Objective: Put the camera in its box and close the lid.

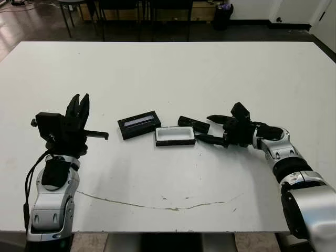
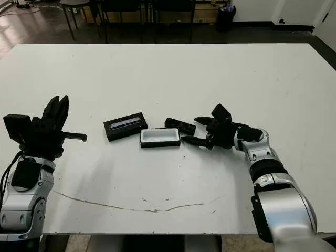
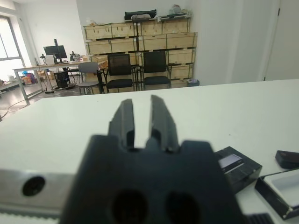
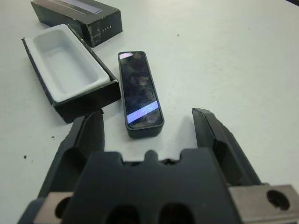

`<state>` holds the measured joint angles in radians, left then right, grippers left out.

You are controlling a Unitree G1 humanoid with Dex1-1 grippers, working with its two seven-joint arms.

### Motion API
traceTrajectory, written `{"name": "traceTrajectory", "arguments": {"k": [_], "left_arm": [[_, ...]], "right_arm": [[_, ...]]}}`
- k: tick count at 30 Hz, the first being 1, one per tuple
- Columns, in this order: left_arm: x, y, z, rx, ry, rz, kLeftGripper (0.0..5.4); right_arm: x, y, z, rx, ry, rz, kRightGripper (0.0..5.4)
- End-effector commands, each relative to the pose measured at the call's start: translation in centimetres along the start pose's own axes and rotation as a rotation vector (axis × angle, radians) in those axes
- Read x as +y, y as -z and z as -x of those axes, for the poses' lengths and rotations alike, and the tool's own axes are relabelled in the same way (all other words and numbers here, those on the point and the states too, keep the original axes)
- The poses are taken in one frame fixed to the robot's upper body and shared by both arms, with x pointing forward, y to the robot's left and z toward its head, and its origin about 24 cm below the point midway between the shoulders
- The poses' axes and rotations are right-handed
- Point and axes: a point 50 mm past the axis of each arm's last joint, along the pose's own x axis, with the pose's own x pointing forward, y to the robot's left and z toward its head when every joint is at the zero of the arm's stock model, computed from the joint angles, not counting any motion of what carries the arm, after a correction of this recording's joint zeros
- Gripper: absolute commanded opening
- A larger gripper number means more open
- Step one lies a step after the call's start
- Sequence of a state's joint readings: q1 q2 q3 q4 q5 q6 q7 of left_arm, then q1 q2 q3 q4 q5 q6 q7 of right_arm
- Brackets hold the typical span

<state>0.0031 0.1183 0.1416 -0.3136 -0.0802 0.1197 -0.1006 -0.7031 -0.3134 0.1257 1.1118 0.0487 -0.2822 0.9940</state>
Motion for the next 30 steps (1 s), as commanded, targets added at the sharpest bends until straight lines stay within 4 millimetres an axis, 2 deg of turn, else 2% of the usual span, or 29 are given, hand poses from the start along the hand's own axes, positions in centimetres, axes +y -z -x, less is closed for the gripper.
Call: {"name": "traceTrajectory", "arguments": {"k": [1,6,9,12,25,30], "left_arm": [[0.4,0.5,0.3,0.037,-0.001,-0.011,0.0],[0.5,0.5,0.3,0.036,-0.001,-0.015,0.0],[0.6,0.5,0.4,0.036,0.001,-0.013,0.0],[0.7,0.5,0.4,0.034,0.001,-0.01,0.0],[0.8,0.5,0.4,0.039,0.001,-0.01,0.0],[0.9,0.4,0.4,0.037,0.003,-0.014,0.0]], "right_arm": [[3.3,5.9,0.2,0.157,-0.017,-0.168,3.26],[3.8,6.4,0.0,0.152,-0.029,-0.23,3.26],[3.9,6.4,0.1,0.166,-0.038,-0.186,3.26],[3.8,6.5,0.2,0.184,-0.06,-0.219,3.26],[4.7,6.4,-0.4,0.206,-0.215,-0.347,3.26],[4.7,6.2,-0.4,0.198,-0.221,-0.328,3.26]]}}
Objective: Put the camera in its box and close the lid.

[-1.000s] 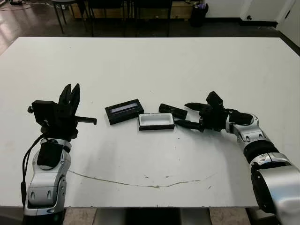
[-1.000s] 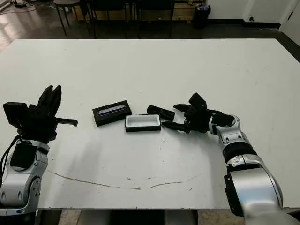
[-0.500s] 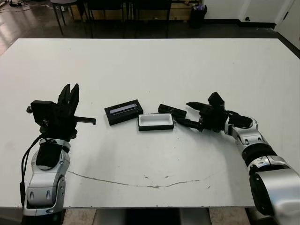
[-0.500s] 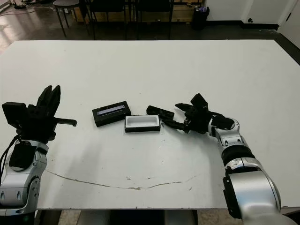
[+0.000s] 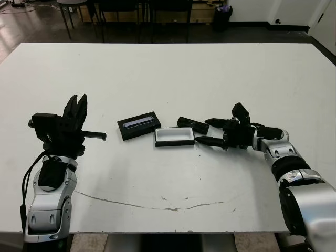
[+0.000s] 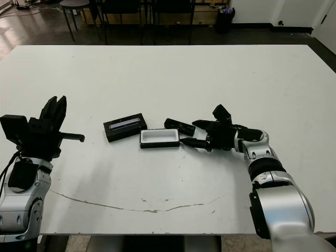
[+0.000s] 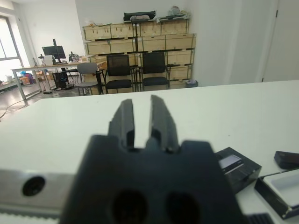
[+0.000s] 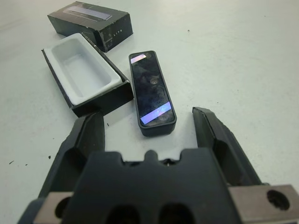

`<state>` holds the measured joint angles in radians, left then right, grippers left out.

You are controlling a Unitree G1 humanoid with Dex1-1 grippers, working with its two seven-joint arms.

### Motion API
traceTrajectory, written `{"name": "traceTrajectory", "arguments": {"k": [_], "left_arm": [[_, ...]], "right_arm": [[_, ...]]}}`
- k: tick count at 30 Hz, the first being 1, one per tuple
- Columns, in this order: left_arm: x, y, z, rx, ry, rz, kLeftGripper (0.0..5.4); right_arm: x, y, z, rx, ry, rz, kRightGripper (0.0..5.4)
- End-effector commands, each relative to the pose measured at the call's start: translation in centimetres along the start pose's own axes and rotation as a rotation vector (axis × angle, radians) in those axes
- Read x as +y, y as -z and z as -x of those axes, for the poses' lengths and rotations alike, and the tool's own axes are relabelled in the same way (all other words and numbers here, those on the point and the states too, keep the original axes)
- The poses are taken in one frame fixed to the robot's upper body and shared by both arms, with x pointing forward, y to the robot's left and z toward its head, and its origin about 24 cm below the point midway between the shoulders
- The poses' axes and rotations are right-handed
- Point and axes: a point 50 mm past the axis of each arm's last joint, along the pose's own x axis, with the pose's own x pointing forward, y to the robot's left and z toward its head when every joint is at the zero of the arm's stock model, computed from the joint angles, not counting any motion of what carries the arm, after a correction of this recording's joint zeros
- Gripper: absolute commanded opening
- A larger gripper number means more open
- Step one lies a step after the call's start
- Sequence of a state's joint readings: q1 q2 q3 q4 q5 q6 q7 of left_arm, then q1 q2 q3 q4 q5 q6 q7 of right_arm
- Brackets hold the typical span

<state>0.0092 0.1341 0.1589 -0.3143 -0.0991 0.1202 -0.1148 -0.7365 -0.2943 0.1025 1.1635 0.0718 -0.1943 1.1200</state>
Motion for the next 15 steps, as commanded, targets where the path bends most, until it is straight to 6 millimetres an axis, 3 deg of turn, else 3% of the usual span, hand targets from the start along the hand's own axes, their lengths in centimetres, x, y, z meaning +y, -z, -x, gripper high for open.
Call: {"name": "traceTrajectory", "arguments": {"k": [1,9,15], "left_arm": [[0.39,0.45,0.23,0.034,0.001,-0.013,0.0],[0.55,0.38,0.21,0.034,0.007,-0.029,0.0],[0.65,0.31,0.25,0.04,0.003,-0.023,0.0]], "right_arm": [[3.4,6.57,-0.48,0.185,-0.096,-0.23,3.26],[3.66,7.03,-0.04,0.134,-0.121,-0.353,3.11],[3.97,7.28,0.1,0.087,-0.144,-0.424,4.34]]}}
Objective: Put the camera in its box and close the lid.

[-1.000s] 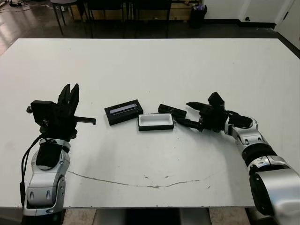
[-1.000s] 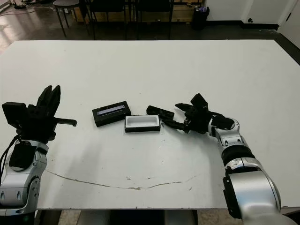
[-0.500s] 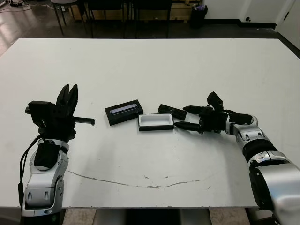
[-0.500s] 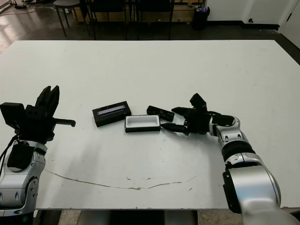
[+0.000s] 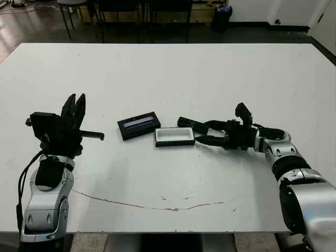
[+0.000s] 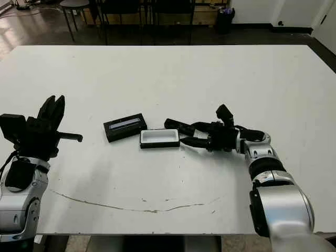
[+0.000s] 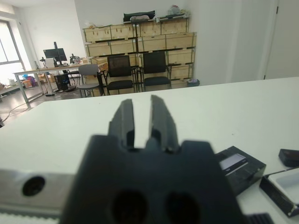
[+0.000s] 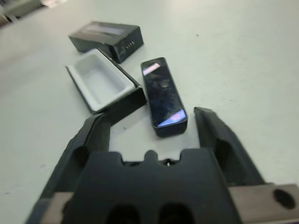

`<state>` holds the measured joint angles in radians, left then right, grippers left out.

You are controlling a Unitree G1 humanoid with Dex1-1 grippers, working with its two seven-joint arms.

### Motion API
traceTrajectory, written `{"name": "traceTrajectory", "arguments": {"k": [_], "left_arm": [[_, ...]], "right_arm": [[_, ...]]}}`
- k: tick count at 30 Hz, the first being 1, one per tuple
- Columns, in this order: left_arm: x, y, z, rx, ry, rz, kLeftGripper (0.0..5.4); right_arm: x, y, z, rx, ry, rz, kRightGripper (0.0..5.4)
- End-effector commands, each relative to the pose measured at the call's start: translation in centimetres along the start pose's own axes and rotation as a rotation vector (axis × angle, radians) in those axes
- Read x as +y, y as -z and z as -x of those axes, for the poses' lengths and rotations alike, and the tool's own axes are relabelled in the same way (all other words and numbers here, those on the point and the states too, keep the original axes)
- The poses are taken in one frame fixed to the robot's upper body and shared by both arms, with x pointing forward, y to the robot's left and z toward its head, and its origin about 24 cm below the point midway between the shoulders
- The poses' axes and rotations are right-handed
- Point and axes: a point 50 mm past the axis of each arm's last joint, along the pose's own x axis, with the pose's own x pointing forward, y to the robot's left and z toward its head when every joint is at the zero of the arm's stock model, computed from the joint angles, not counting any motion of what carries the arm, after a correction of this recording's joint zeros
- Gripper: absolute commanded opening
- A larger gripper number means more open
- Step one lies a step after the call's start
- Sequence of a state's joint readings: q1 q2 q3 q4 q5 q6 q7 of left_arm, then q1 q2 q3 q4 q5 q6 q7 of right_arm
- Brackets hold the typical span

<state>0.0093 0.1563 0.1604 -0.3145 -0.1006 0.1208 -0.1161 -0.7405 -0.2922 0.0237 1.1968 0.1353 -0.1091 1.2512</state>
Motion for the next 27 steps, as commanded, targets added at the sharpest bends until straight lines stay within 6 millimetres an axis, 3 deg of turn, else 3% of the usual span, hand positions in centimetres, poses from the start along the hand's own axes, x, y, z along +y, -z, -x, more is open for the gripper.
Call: {"name": "traceTrajectory", "arguments": {"k": [1,3,5,14,27], "left_arm": [[0.3,0.4,0.3,0.039,-0.001,-0.001,0.0],[0.4,0.4,0.3,0.033,0.001,-0.005,0.0],[0.4,0.4,0.3,0.034,0.001,-0.01,0.0],[0.3,0.5,0.2,0.038,0.0,-0.003,0.0],[0.2,0.6,0.4,0.041,-0.009,0.002,0.0]], "right_arm": [[2.6,7.5,-0.2,0.156,-0.032,-0.286,4.55],[2.6,7.6,-0.1,0.148,-0.019,-0.288,4.88],[2.6,7.7,-0.2,0.139,0.006,-0.267,4.77],[1.8,6.8,-0.4,0.192,0.106,-0.04,2.78],[1.2,5.6,-0.2,0.236,0.118,0.071,0.11]]}}
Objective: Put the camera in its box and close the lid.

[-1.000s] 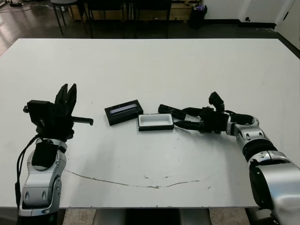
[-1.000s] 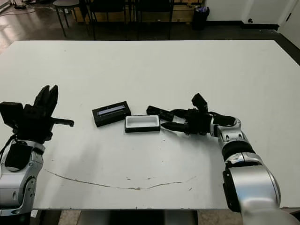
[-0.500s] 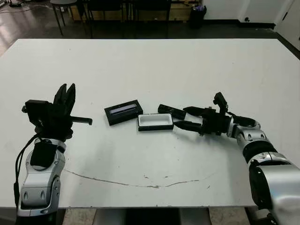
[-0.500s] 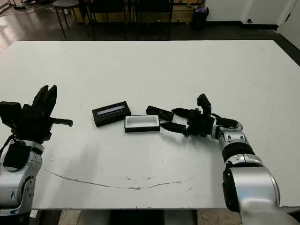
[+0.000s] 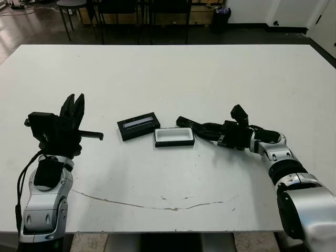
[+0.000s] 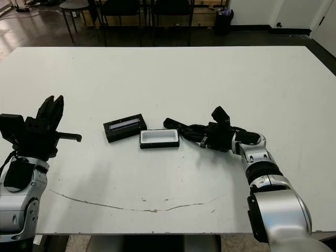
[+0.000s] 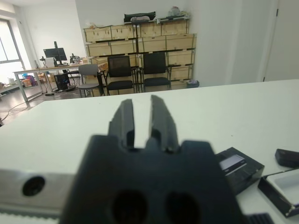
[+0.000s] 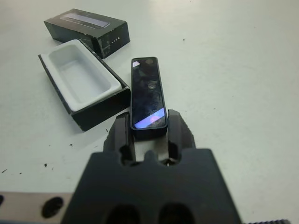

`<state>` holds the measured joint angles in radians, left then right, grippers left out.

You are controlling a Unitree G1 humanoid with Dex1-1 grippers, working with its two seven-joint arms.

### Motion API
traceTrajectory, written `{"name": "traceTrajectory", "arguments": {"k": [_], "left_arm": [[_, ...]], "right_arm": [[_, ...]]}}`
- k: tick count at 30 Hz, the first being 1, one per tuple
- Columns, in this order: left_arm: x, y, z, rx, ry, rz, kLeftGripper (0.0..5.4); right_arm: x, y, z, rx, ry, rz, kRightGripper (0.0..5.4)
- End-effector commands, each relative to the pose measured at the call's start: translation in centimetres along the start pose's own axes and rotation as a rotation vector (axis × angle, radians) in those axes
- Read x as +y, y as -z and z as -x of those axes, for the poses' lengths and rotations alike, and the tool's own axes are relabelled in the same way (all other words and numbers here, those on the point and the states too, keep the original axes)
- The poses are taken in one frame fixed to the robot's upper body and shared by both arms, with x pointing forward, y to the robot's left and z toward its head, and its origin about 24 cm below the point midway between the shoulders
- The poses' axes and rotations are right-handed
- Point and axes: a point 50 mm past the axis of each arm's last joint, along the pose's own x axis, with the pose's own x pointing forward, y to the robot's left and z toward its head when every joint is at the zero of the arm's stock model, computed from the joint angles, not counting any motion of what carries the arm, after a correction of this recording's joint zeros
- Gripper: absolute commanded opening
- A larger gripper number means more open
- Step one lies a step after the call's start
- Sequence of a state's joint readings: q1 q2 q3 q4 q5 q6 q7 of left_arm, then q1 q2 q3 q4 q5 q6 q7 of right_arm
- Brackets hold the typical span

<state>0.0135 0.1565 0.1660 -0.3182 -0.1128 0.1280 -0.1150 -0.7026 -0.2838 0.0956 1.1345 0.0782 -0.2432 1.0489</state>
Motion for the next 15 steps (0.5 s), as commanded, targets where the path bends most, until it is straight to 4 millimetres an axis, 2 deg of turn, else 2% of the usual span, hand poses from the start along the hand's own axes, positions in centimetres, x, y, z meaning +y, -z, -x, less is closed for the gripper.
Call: {"name": "traceTrajectory", "arguments": {"k": [1,7,10,12,15], "left_arm": [[0.1,0.6,0.3,0.036,-0.004,-0.011,0.0],[0.0,0.6,0.4,0.036,0.0,-0.009,0.0],[0.0,0.6,0.4,0.036,-0.001,-0.006,0.0],[0.0,0.6,0.4,0.038,-0.003,-0.007,0.0],[0.0,0.6,0.4,0.035,-0.001,-0.013,0.0]], "right_arm": [[2.3,5.4,0.6,0.201,-0.045,-0.105,0.05],[2.1,5.2,0.7,0.195,-0.042,-0.087,0.03],[2.0,5.3,0.9,0.154,-0.029,-0.161,0.02],[1.7,5.0,1.2,0.123,0.002,-0.128,0.0],[1.2,4.6,1.6,0.037,0.029,-0.255,0.0]]}}
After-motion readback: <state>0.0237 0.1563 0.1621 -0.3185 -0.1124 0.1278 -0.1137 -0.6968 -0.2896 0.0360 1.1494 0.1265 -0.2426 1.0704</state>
